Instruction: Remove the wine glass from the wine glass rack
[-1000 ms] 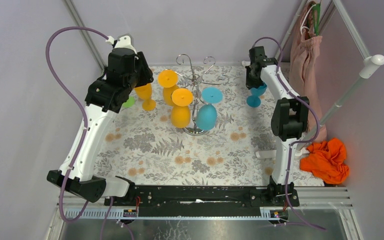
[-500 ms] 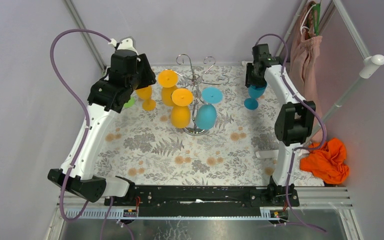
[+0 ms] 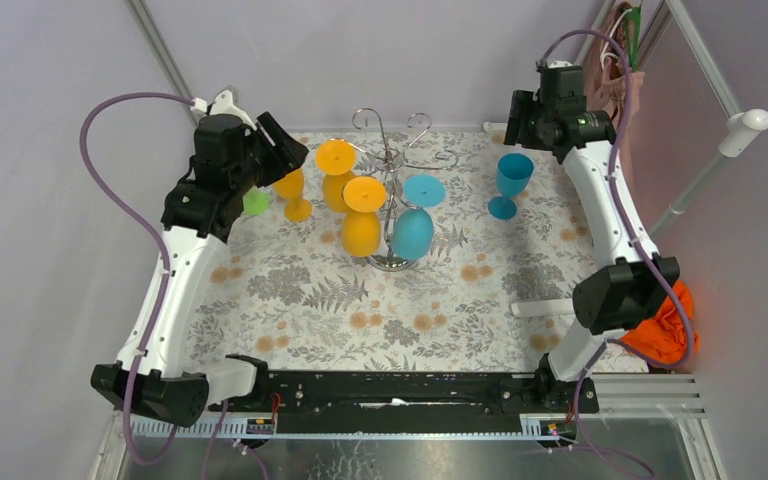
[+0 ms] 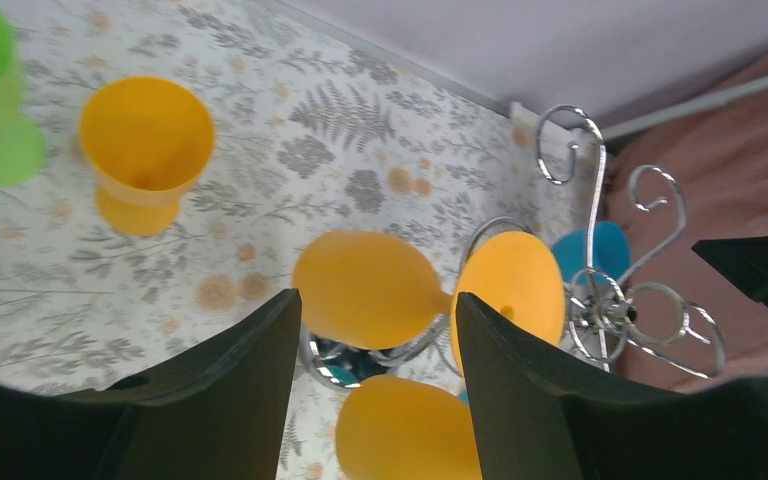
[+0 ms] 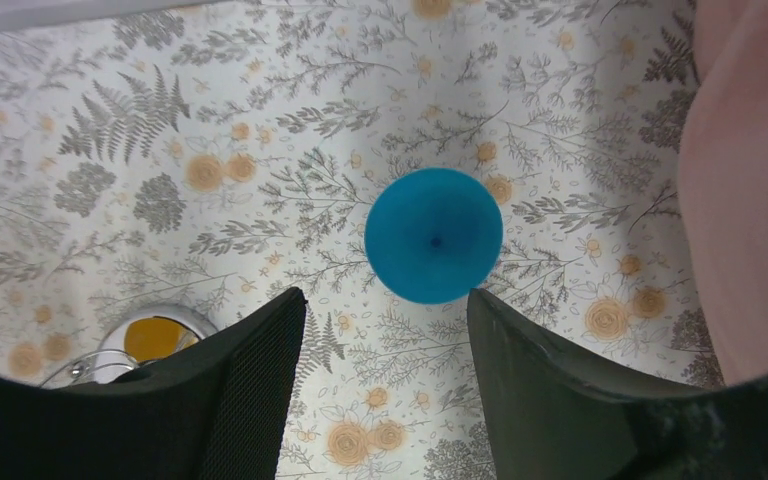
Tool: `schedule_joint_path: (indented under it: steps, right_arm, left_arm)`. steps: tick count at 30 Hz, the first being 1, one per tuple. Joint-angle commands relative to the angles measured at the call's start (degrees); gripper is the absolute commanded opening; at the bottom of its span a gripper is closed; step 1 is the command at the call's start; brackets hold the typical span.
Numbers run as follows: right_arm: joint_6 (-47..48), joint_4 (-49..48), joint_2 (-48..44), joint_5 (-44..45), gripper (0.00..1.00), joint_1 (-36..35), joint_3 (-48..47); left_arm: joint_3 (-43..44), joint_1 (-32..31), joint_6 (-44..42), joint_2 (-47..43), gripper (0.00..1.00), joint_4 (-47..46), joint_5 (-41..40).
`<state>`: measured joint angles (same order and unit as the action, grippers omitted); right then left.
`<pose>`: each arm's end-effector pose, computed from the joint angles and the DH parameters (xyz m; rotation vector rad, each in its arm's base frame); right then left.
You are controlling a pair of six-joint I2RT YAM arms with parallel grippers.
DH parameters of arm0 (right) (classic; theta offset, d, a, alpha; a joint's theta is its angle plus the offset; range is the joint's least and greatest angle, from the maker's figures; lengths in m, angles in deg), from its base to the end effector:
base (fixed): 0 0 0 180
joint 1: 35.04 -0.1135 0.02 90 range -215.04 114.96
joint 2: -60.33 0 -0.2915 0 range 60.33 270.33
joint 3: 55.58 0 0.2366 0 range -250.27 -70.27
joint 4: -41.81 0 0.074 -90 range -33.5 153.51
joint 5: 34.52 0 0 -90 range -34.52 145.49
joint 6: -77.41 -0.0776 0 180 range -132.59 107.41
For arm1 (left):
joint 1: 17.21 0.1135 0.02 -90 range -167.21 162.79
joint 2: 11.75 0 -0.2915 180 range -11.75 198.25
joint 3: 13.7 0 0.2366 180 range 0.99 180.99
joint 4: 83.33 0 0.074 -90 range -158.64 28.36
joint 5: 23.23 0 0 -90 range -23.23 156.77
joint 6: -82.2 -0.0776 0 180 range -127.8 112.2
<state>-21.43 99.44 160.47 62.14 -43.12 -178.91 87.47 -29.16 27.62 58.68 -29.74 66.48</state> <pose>0.4106 0.0492 0.4082 0.0808 2.1661 0.0432 0.2597 -0.0546 0.4502 -0.4118 1.9659 -0.5309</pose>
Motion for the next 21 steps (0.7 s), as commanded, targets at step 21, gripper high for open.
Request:
schedule_joint_path:
  steps: [21]
  right_arm:
    - [-1.35,-8.15,-12.2,-0.05,0.67,0.25,7.3]
  left_arm:
    - [-19.07,5.09,15.77,-3.19,0.48,-35.55,27.61]
